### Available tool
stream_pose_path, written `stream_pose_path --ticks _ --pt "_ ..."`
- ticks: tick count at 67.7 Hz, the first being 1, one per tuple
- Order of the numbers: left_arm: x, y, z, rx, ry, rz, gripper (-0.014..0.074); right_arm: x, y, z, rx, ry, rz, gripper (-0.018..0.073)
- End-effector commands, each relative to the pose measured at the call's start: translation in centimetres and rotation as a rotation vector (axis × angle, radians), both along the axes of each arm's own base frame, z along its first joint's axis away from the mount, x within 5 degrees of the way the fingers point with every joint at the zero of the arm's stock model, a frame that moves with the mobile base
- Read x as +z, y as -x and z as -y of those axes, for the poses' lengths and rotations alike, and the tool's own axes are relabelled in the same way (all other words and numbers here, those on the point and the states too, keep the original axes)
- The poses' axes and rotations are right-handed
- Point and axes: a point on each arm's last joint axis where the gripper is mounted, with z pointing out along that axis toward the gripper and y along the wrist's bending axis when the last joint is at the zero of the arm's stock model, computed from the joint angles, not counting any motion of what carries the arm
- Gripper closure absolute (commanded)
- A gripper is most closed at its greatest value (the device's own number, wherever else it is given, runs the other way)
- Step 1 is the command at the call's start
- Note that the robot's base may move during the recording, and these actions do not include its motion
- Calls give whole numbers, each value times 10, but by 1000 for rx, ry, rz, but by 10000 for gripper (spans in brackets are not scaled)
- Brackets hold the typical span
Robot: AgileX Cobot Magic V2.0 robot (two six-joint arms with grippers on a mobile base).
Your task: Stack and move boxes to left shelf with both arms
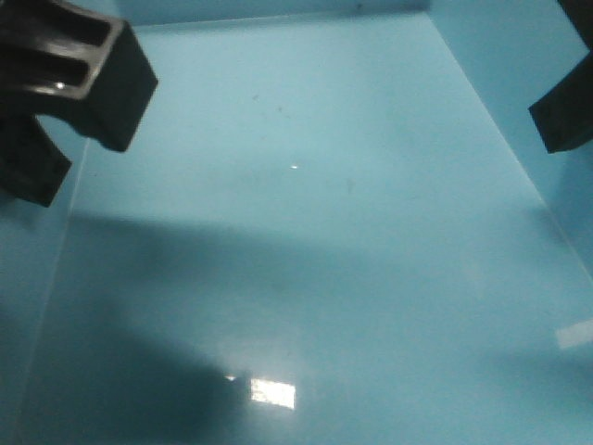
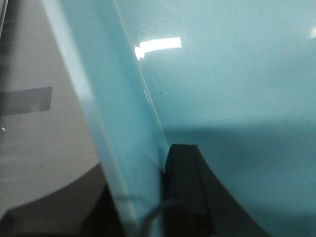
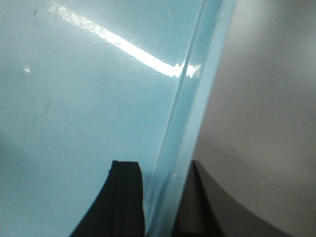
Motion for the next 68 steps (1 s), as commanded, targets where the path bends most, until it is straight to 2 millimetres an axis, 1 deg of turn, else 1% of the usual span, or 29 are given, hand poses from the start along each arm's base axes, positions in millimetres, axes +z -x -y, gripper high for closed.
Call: stream_pose_path --ticks 1,68 --pt "20 -1 9 -135 51 126 599 28 -1 -13 157 -103 168 522" --pt "20 -1 9 -135 51 126 599 28 -1 -13 157 -103 168 522"
